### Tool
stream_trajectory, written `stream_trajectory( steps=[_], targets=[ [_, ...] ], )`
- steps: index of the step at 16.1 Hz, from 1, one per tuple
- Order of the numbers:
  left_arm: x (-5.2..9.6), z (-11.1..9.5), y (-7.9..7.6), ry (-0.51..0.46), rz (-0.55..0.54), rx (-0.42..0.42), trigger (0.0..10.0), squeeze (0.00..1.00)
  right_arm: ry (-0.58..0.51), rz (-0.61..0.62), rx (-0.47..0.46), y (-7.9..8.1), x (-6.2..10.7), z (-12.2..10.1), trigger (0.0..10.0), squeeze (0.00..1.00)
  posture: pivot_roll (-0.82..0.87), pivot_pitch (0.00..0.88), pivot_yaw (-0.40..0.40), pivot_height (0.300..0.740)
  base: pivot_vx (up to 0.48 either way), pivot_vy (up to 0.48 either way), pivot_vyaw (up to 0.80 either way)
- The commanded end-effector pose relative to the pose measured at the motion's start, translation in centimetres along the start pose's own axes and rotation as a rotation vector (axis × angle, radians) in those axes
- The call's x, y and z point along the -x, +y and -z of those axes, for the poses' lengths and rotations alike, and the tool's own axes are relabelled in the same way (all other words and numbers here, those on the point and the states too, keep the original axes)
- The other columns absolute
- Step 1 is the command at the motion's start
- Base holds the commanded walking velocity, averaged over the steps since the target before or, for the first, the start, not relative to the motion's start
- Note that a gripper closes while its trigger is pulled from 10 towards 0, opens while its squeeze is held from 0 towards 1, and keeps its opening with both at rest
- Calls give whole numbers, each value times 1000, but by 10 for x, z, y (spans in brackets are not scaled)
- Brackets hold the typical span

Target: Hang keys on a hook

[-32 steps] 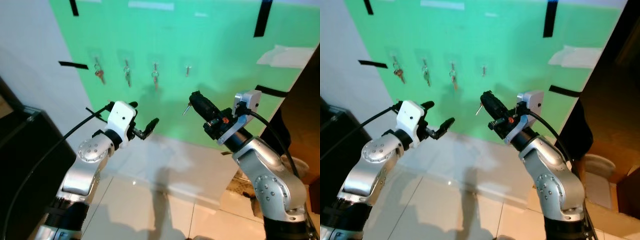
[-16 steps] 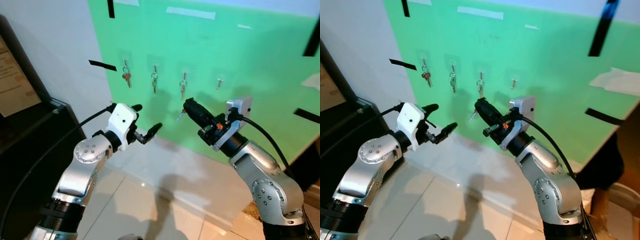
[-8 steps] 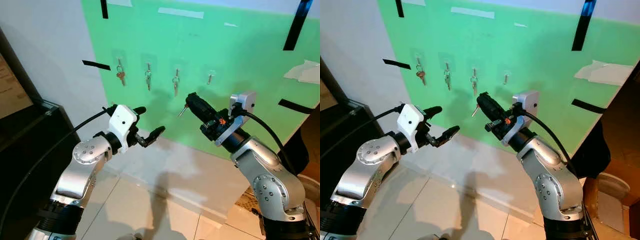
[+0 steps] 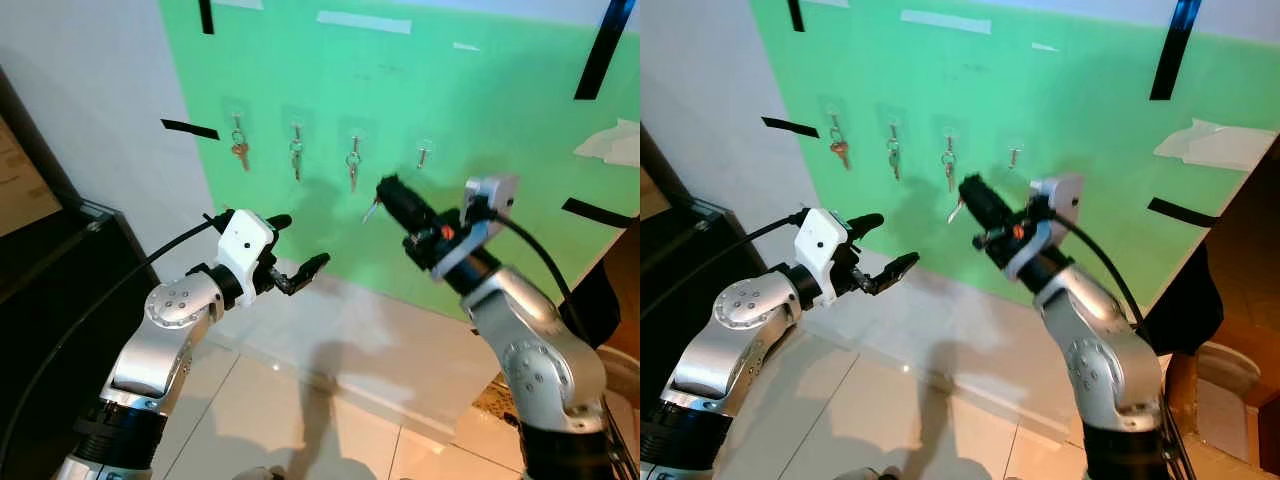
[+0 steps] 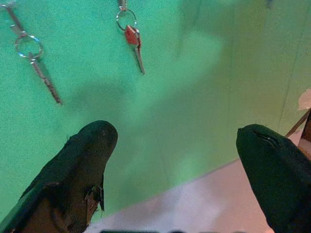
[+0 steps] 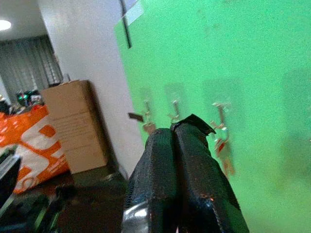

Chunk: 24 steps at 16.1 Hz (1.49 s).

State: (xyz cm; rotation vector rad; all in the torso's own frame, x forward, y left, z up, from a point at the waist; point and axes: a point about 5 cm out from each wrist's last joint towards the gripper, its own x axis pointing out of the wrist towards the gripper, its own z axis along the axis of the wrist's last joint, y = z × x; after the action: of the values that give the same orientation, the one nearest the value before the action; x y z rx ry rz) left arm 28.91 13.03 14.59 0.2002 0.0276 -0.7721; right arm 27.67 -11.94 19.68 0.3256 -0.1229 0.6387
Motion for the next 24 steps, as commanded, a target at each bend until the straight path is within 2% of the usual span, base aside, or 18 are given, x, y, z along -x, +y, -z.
stream_trajectory(
  steps=[1,6,8,20,24],
  targets=[
    [0,-9,-1,-37,22,-1,10000,412,-26,17,5,-3,-2,-5,10000,0,-98,0,41,740,0,0,0],
    [1,-17,-6,-99,69,52,10000,416,-26,12,10,-5,-8,-6,10000,0,-95,0,36,740,0,0,0],
    [3,-23,-9,-140,107,100,10000,420,-40,28,13,-8,-10,-8,10000,0,-92,0,32,740,0,0,0],
    [4,-22,-14,-130,138,122,10000,412,-48,73,7,-19,-13,-8,10000,0,-91,0,31,740,0,0,0],
    [4,-22,-14,-129,137,123,10000,412,-70,152,5,-30,-13,-10,10000,0,-93,0,30,740,0,0,0]
  ],
)
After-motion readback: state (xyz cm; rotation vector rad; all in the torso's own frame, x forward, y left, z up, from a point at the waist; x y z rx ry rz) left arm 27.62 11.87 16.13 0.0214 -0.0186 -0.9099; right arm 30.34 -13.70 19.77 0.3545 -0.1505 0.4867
